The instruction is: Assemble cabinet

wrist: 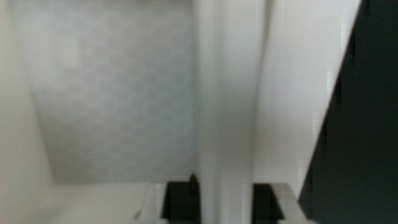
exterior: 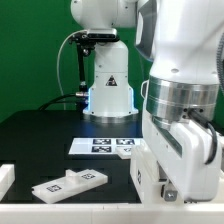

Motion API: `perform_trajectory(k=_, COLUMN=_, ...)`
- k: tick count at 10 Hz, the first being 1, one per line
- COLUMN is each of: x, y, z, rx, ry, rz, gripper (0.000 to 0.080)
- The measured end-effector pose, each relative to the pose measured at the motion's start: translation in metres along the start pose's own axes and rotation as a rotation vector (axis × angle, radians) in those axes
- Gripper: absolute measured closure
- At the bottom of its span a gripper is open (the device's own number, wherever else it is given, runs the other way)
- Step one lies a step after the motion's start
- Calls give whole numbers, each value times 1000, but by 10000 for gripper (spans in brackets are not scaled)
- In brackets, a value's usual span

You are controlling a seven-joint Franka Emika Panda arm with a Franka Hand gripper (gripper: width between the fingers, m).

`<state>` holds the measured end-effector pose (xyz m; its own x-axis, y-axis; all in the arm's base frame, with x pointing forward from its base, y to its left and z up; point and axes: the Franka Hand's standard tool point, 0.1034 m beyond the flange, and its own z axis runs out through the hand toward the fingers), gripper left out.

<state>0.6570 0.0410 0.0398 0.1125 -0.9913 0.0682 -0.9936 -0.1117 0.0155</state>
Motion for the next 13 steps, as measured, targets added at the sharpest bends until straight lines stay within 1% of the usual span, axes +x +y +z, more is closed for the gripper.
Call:
perform_trajectory(k=1, x=0, y=1, z=0, rx=10, ry=-2, rz=-1, gripper=709)
perform_trajectory(k=4, x=0, y=-2, z=0, rx=20, ry=26, rz=89, gripper=709)
perform_trajectory(k=5, x=0, y=-3, z=0, rx=11, ry=38, rz=126, gripper=709)
perform_trajectory(k=7, x=0, y=-4, z=0, rx=-23, ry=34, rz=139, gripper=709)
perform_trajectory(k=11, x=0, y=-4, z=0, rx=-25, ry=48, rz=139, gripper=709)
perform_trajectory(k=12, x=0, y=-3, z=0, rx=-26, ry=48, rz=138, gripper=531)
perform_trajectory(k=13, x=0, y=-4, z=-2, rx=-21, ry=45, rz=126, gripper=394)
